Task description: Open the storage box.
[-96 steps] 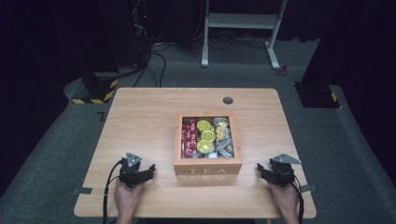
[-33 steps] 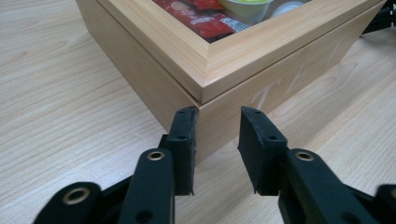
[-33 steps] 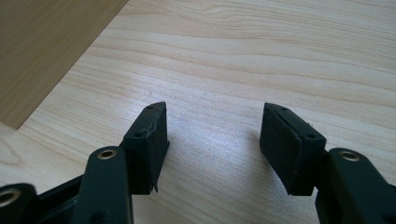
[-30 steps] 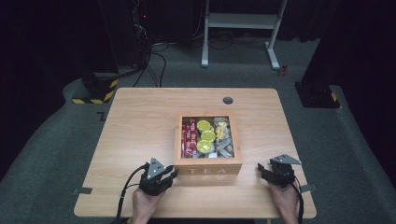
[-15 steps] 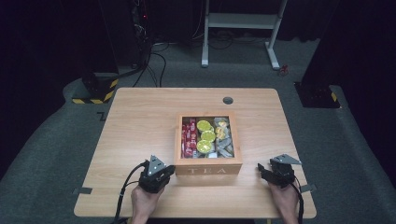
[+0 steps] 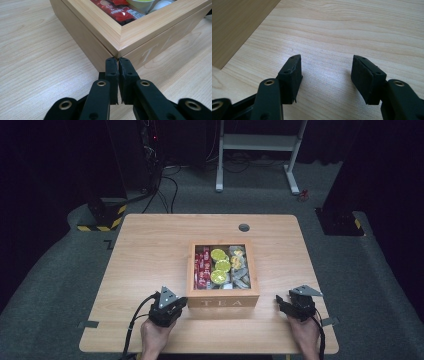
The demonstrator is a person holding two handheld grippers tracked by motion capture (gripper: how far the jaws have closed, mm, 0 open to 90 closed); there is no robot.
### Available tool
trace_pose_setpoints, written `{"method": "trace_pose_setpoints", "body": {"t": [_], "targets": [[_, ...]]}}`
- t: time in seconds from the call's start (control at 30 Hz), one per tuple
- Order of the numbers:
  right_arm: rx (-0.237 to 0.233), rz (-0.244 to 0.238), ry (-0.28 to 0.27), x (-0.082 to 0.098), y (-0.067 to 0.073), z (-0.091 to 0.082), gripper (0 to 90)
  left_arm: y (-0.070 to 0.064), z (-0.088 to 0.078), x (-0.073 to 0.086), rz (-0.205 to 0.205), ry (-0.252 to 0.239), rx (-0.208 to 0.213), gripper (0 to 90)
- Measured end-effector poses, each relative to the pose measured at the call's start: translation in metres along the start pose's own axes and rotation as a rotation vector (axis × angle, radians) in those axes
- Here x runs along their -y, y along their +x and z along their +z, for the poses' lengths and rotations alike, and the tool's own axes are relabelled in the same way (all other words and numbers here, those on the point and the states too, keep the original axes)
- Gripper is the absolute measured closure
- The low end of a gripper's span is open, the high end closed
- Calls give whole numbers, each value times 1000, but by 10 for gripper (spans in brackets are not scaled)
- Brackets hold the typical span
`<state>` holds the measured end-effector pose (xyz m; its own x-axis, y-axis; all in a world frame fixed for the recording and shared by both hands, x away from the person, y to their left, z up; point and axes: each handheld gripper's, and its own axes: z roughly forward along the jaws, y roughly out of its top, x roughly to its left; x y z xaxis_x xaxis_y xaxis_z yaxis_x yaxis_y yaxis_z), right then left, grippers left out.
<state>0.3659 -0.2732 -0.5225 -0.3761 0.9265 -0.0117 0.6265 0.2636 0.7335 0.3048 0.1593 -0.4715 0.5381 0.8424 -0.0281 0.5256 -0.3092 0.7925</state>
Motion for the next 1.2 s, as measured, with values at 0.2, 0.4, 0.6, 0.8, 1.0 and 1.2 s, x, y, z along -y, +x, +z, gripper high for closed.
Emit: {"method": "trace_pose_setpoints", "body": {"t": [0.2, 0.4, 0.6, 0.8, 1.0, 1.2], "targets": [[0, -1, 0, 0, 0, 0, 419, -1, 0, 0, 3, -4, -5, 865], [0, 0, 0, 0, 0, 0, 419, 0, 0, 1, 5, -12, -5, 867], [0, 0, 0, 0, 0, 0, 419, -1, -1, 1, 4, -18, -2, 868], [0, 0, 0, 0, 0, 0, 419, -1, -1, 1, 3, -29, -5, 875], [0, 0, 0, 0, 0, 0, 418, -1, -1, 2, -6, -41, -3, 876], [0, 0, 0, 0, 0, 0, 419, -2, -1, 2, -5, -45, -7, 875]]}}
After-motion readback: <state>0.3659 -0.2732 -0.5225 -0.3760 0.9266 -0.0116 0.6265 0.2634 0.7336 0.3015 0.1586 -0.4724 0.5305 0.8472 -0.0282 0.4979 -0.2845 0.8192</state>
